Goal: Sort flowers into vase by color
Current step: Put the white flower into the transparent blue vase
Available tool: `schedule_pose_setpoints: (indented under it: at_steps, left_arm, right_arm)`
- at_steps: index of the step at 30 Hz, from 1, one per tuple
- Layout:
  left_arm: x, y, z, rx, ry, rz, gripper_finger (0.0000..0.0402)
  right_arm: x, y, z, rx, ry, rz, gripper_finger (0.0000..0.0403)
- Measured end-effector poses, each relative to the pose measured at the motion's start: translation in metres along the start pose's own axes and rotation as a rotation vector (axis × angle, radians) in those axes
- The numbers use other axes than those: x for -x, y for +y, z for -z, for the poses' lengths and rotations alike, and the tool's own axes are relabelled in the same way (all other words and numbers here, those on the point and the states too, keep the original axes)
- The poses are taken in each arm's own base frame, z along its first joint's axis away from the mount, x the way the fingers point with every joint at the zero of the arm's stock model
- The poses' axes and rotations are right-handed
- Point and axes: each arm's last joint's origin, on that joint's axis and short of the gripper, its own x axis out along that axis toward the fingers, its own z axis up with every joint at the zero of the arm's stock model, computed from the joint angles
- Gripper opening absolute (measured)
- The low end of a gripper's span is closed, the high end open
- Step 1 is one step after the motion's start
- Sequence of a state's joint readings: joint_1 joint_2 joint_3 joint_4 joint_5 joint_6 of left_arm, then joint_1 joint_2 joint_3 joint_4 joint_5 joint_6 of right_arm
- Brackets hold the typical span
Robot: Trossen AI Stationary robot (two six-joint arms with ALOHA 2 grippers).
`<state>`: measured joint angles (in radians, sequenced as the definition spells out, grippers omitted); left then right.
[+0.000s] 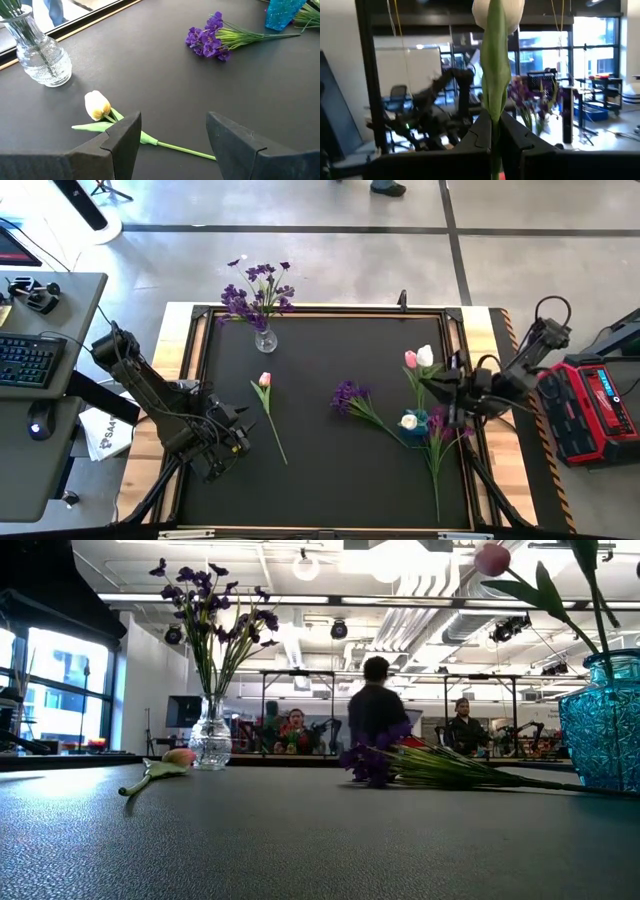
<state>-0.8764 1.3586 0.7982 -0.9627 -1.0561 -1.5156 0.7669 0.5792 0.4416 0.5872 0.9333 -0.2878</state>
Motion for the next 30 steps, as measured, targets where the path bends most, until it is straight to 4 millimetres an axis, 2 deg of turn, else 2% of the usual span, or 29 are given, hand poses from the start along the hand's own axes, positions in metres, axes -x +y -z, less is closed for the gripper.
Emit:
schedule_pose_setpoints:
  at_steps: [10,21,27,30]
  left_arm:
    - [0.000,0.000,0.000,0.000,0.001,0.001,0.0211]
    - [0.000,0.000,0.000,0.000,0.003,0.001,0.0211]
    - [0.000,0.000,0.000,-0.025,0.018,0.001,0.0211]
    - [0.000,0.000,0.001,-0.028,0.027,0.002,0.0211]
  right_arm:
    - [0.010,0.004,0.032,0.057,0.047,-0.032,0.0000]
    - [0.029,-0.009,0.078,0.062,-0.027,-0.032,0.0000]
    - [0.031,-0.009,0.080,0.039,-0.026,-0.051,0.0001]
    - [0.031,-0.006,0.077,0.066,0.002,-0.029,0.0022]
